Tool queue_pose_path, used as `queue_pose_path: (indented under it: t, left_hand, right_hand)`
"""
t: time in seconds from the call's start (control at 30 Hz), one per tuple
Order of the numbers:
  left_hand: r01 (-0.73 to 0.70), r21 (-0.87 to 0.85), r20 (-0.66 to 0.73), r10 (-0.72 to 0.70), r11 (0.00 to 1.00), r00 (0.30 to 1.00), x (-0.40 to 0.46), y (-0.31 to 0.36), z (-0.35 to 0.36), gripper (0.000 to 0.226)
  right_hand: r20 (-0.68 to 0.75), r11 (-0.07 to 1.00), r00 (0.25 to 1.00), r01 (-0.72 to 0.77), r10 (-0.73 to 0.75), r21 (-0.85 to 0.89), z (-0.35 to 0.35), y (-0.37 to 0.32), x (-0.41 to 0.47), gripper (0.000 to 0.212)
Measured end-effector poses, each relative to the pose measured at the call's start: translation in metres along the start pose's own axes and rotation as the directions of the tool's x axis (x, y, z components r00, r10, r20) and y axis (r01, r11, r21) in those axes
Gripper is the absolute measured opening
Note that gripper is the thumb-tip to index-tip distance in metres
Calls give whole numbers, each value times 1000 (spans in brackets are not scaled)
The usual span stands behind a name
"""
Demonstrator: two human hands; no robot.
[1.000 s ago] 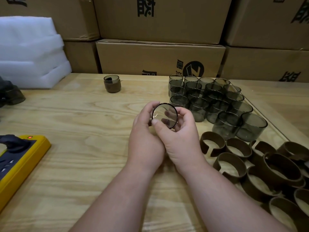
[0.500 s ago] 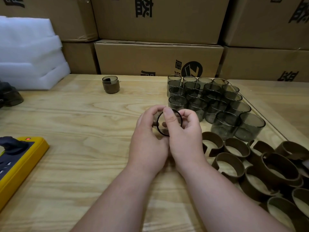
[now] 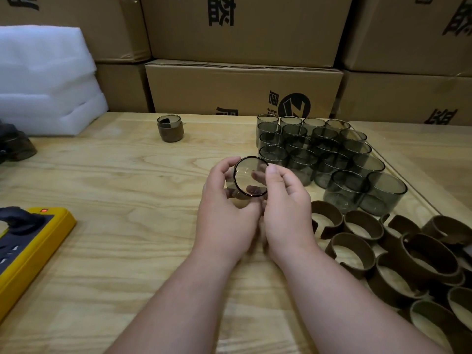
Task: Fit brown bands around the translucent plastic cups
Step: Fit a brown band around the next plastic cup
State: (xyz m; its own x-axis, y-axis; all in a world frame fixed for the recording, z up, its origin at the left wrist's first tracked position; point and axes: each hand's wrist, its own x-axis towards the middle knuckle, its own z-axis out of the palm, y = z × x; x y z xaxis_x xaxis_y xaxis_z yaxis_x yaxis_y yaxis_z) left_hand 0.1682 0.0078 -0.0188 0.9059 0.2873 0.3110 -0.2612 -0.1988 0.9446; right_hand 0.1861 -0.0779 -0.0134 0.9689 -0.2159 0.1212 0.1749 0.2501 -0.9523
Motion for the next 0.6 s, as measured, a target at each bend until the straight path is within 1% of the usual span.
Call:
queue_pose_path:
  t: [0.1,0.17,0.27,0.37,0.47,0.6]
  left_hand:
    - [13,-28,-11,-14,1000,1000,1,0,0,69]
    - [17,-45,-19,-17,999,1000,2,1,0,68]
    - [21,-63,-33,-23,998,999,3,1,0,68]
    - [11,-69,-42,-14,998,999,3,-1,-1,67]
    - [15,-74,-42,-18,997,999,3,-2,-2,67]
    - [18,-60,-30,-20,998,999,2,-1,-4,71]
  right_hand:
    - [20,999,999,-27,26,38,0,1,2,19]
    - [32,997,999,-39,37,61,0,1,2,23]
    - [89,994,995,-52,43,97,0,1,1,27]
    - [130,994,991,-44,31,99,1,1,-1,33]
    - [162,998,987,7,-19,69,1,1,-2,23]
    - [224,997,972,64,-74,49,0,0,-4,16]
